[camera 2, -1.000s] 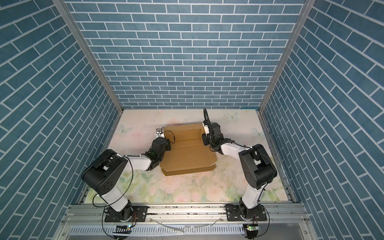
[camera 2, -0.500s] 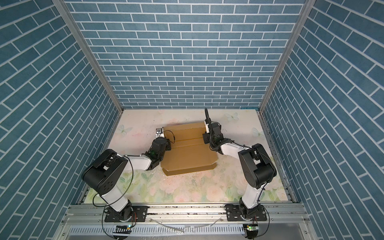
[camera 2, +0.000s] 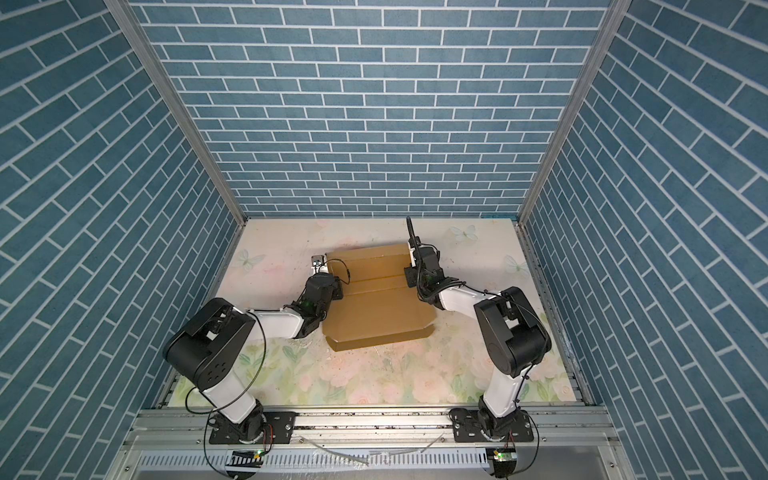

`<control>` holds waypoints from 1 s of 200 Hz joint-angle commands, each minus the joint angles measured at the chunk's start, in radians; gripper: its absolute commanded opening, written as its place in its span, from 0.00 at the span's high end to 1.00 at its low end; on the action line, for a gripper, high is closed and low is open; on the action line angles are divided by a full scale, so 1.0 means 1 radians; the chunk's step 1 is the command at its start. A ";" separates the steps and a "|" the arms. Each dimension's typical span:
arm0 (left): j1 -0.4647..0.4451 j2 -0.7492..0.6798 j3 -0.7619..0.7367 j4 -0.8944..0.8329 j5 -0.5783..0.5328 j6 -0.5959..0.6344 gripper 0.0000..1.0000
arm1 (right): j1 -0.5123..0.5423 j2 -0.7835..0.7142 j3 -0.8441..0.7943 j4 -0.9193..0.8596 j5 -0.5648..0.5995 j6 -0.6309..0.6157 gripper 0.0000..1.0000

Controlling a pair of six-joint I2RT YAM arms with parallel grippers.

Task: Fold the paper box

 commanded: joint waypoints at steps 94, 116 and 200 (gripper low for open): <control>-0.003 -0.001 0.008 -0.072 0.035 -0.011 1.00 | 0.021 0.061 0.041 -0.047 0.045 -0.045 0.86; -0.003 -0.004 0.013 -0.088 0.040 -0.016 1.00 | 0.024 0.064 0.038 -0.039 0.060 -0.046 0.89; -0.004 -0.009 0.036 -0.119 0.044 -0.031 1.00 | 0.044 0.083 0.031 -0.022 0.089 -0.044 0.73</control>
